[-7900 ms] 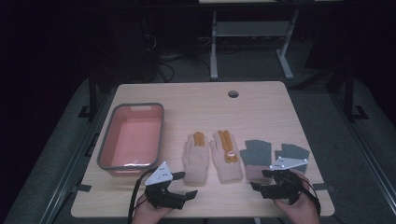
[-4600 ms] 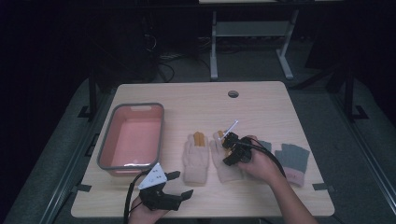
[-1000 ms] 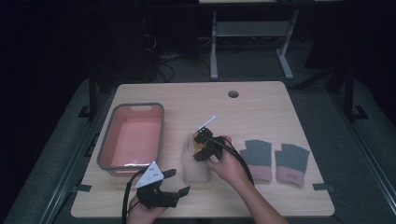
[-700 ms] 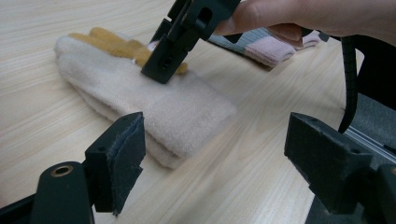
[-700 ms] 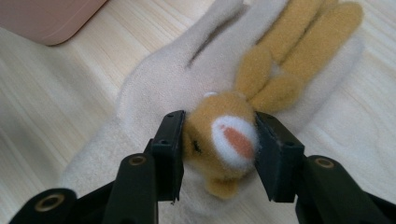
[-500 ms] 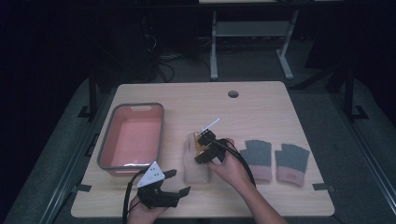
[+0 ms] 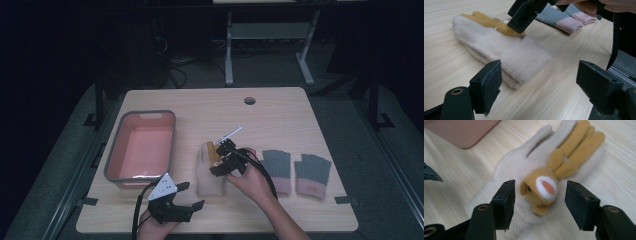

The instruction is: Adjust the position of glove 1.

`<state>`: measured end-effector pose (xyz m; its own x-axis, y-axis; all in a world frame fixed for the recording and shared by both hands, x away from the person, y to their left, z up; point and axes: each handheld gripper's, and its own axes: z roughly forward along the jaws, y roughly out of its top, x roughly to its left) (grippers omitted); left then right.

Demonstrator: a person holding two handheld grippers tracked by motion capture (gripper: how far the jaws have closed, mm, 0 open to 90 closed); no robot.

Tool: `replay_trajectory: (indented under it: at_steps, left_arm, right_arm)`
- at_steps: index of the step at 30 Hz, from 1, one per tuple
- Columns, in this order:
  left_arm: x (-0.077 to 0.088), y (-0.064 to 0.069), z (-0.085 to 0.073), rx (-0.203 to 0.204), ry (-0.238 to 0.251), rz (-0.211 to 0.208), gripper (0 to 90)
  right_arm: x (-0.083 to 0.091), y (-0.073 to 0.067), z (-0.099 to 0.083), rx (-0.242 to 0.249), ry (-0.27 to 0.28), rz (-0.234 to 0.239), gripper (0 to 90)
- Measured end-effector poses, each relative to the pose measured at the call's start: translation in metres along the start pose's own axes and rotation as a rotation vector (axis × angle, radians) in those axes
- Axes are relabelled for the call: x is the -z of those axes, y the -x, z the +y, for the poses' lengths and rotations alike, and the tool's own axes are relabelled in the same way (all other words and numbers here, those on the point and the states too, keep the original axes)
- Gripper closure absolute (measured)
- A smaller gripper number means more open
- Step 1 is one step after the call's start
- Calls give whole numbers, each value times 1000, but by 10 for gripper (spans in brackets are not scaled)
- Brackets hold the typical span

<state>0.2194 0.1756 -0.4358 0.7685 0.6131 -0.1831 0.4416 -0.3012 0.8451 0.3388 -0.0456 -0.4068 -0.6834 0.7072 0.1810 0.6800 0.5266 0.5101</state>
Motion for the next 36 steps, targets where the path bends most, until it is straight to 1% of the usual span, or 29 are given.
replay_trajectory:
  at_steps: [1,3,6,7,9,10,12,14,16,18,19,22,23,25,29,33,36]
  left_arm:
    - [0,0,0,0,1,0,205]
    - [0,0,0,0,-1,0,205]
    - [-1,0,0,1,-1,-2,205]
    - [-1,1,0,10,2,-3,205]
    - [-1,1,0,16,2,-3,205]
    - [-1,0,0,7,-1,-2,205]
    - [-1,0,0,15,5,-3,205]
    - [0,0,0,14,7,-3,205]
    - [1,0,0,9,5,-4,205]
    - [1,0,0,8,5,-4,205]
    - [1,0,0,8,5,-6,205]
    - [1,0,0,9,6,-6,205]
    - [1,0,0,9,6,-5,205]
    - [2,0,0,9,8,-5,205]
    - [2,0,1,9,11,-5,205]
    - [2,1,0,8,4,-6,205]
    - [1,1,0,6,1,-6,205]
  right_arm:
    - [1,0,0,3,3,4,405]
    - [2,-2,1,26,7,12,395]
    - [2,-6,5,59,0,5,381]
    - [2,-7,7,69,4,3,379]
    - [1,-8,11,85,3,2,373]
    - [0,-9,14,93,-1,4,371]
    - [-2,-12,19,112,-5,3,367]
    - [-6,-15,25,133,-5,7,367]
    - [-10,-19,29,158,-17,-9,371]
    - [-17,-23,33,203,-38,-31,394]
    - [-21,-25,34,217,-52,-41,406]
    - [-31,-27,35,244,-81,-63,435]
    - [-37,-28,34,268,-106,-84,442]
    - [-43,-29,34,291,-120,-104,448]
    - [-48,-31,30,313,-122,-123,468]
    - [-46,-27,26,325,-127,-126,473]
    - [-42,-22,23,320,-129,-120,474]
